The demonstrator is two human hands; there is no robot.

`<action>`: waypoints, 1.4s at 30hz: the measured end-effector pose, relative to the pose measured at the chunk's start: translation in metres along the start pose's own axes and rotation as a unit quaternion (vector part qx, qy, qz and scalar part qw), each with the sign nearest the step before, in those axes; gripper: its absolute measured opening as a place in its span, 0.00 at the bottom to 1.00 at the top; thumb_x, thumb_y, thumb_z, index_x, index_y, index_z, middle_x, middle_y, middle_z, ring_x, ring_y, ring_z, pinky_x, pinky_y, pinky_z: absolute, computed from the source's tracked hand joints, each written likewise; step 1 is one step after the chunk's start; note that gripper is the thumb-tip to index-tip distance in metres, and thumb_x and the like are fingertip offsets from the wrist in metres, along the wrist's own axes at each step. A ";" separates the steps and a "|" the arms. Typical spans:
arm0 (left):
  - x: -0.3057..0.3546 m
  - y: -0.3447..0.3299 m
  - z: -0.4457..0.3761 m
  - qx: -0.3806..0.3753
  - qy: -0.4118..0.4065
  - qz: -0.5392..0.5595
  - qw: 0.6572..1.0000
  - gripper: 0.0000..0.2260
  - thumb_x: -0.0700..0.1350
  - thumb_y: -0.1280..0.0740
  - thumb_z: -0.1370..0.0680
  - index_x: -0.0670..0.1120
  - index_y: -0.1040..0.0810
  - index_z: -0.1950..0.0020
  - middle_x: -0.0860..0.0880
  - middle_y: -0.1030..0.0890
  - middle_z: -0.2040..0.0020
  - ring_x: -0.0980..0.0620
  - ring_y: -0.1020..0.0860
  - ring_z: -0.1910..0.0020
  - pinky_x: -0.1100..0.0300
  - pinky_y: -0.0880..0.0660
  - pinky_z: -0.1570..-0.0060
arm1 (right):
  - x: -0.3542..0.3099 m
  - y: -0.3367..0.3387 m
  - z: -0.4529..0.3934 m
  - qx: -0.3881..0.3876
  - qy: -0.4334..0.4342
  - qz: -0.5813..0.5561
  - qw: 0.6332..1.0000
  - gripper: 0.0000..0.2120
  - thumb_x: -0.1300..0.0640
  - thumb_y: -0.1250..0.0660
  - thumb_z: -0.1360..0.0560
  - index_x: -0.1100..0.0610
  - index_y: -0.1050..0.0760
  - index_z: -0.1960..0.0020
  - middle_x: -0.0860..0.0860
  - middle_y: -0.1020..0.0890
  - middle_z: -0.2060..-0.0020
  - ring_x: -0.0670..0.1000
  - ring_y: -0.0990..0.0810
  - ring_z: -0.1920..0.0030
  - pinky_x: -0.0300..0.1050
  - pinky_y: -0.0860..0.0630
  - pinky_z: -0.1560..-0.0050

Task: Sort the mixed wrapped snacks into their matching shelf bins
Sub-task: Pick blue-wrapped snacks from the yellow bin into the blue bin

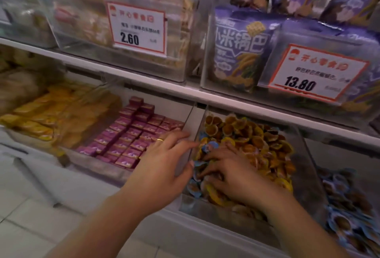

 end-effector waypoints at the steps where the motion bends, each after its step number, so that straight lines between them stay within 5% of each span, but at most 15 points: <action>1: 0.000 0.000 0.000 0.002 -0.003 -0.002 1.000 0.18 0.54 0.39 0.22 0.58 0.28 0.32 0.57 0.30 0.32 0.53 0.27 0.34 0.48 0.25 0.40 | 0.008 0.005 0.001 0.024 -0.011 -0.017 0.999 0.10 0.44 0.33 0.26 0.44 0.16 0.48 0.41 0.22 0.38 0.45 0.29 0.32 0.54 0.38 0.27; 5: -0.001 0.001 -0.001 -0.002 -0.004 -0.005 1.000 0.18 0.56 0.39 0.22 0.60 0.29 0.31 0.59 0.30 0.33 0.56 0.30 0.32 0.51 0.27 0.36 | 0.029 0.023 0.008 0.073 -0.077 -0.063 0.992 0.05 0.48 0.25 0.31 0.49 0.16 0.59 0.42 0.17 0.49 0.45 0.20 0.44 0.45 0.22 0.46; 9: 0.002 -0.001 -0.003 0.000 -0.001 -0.006 1.000 0.19 0.56 0.40 0.23 0.61 0.30 0.31 0.60 0.30 0.32 0.57 0.31 0.32 0.55 0.30 0.34 | 0.022 0.019 0.002 0.055 -0.109 0.050 0.991 0.17 0.35 0.30 0.36 0.41 0.29 0.53 0.39 0.25 0.55 0.46 0.22 0.53 0.40 0.30 0.62; 13: 0.007 0.000 -0.006 0.009 0.002 -0.011 1.000 0.19 0.53 0.38 0.24 0.57 0.26 0.32 0.58 0.29 0.34 0.56 0.30 0.34 0.57 0.29 0.36 | 0.022 0.009 -0.016 -0.019 -0.175 0.078 0.981 0.45 0.26 0.33 0.39 0.35 0.48 0.27 0.46 0.33 0.31 0.57 0.24 0.39 0.48 0.33 0.55; 17: 0.008 -0.002 -0.006 0.018 0.011 -0.017 1.000 0.19 0.52 0.37 0.24 0.57 0.25 0.33 0.60 0.28 0.36 0.58 0.31 0.37 0.63 0.31 0.40 | 0.017 0.010 -0.042 -0.105 -0.182 0.035 0.977 0.56 0.24 0.32 0.40 0.40 0.54 0.22 0.48 0.46 0.21 0.59 0.33 0.28 0.54 0.29 0.34; 20: 0.009 -0.003 -0.008 0.026 0.018 -0.022 0.999 0.18 0.50 0.36 0.24 0.56 0.24 0.34 0.59 0.27 0.37 0.58 0.32 0.37 0.66 0.35 0.41 | 0.005 0.016 -0.047 -0.159 -0.168 -0.015 0.973 0.53 0.23 0.34 0.44 0.38 0.47 0.25 0.48 0.36 0.28 0.56 0.29 0.32 0.50 0.26 0.39; 22: 0.011 -0.004 -0.010 0.029 0.023 -0.022 0.999 0.17 0.49 0.35 0.24 0.56 0.23 0.35 0.58 0.26 0.38 0.56 0.32 0.36 0.63 0.33 0.40 | -0.006 0.018 -0.045 -0.161 -0.163 -0.054 0.972 0.42 0.25 0.36 0.44 0.34 0.40 0.32 0.45 0.30 0.37 0.53 0.27 0.36 0.46 0.26 0.47; 25: 0.012 -0.004 -0.012 0.025 0.030 -0.021 0.999 0.17 0.50 0.36 0.24 0.56 0.23 0.35 0.58 0.26 0.37 0.55 0.32 0.35 0.59 0.31 0.37 | -0.017 0.014 -0.042 -0.137 -0.203 -0.009 0.970 0.43 0.26 0.36 0.44 0.44 0.31 0.33 0.50 0.26 0.40 0.54 0.23 0.42 0.48 0.23 0.50; 29: 0.010 -0.003 -0.011 0.026 0.034 -0.011 0.999 0.16 0.50 0.36 0.23 0.57 0.23 0.35 0.59 0.26 0.38 0.57 0.32 0.37 0.64 0.34 0.39 | -0.024 0.002 -0.034 -0.065 -0.213 0.029 0.974 0.42 0.36 0.31 0.33 0.53 0.41 0.26 0.55 0.29 0.33 0.57 0.24 0.38 0.52 0.22 0.45; 32: 0.009 -0.001 -0.009 0.030 0.028 -0.003 0.999 0.16 0.50 0.35 0.22 0.57 0.23 0.35 0.59 0.26 0.39 0.59 0.32 0.38 0.67 0.36 0.42 | -0.023 -0.002 -0.022 0.022 -0.174 -0.039 0.984 0.43 0.42 0.29 0.32 0.47 0.49 0.26 0.53 0.27 0.33 0.58 0.20 0.45 0.53 0.20 0.50; 35: 0.010 0.000 -0.009 0.029 0.024 0.006 0.999 0.16 0.50 0.35 0.22 0.57 0.23 0.35 0.59 0.26 0.39 0.59 0.32 0.39 0.67 0.36 0.42 | -0.022 -0.003 -0.012 0.053 -0.113 -0.090 0.988 0.38 0.44 0.28 0.32 0.41 0.45 0.29 0.48 0.25 0.37 0.54 0.19 0.49 0.46 0.22 0.58; 39: 0.009 0.001 -0.009 0.025 0.021 0.016 0.999 0.15 0.51 0.35 0.22 0.58 0.23 0.35 0.60 0.26 0.39 0.59 0.32 0.38 0.67 0.35 0.43 | -0.018 0.002 -0.013 -0.002 -0.089 -0.066 0.994 0.31 0.43 0.32 0.30 0.40 0.39 0.30 0.48 0.26 0.37 0.53 0.22 0.40 0.51 0.22 0.45; 42: 0.009 0.001 -0.009 0.026 0.020 0.019 0.999 0.15 0.51 0.35 0.22 0.58 0.22 0.35 0.60 0.26 0.39 0.58 0.31 0.37 0.66 0.35 0.42 | -0.024 0.001 -0.019 -0.071 -0.120 -0.028 0.990 0.39 0.31 0.35 0.35 0.37 0.45 0.28 0.47 0.32 0.29 0.55 0.25 0.36 0.54 0.24 0.39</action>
Point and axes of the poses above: each hand's wrist, its own z-axis away from the middle knuckle, its own y-axis out of the back of the hand, x = y × z, the point moved 2 cm from there along -z, towards the middle knuckle
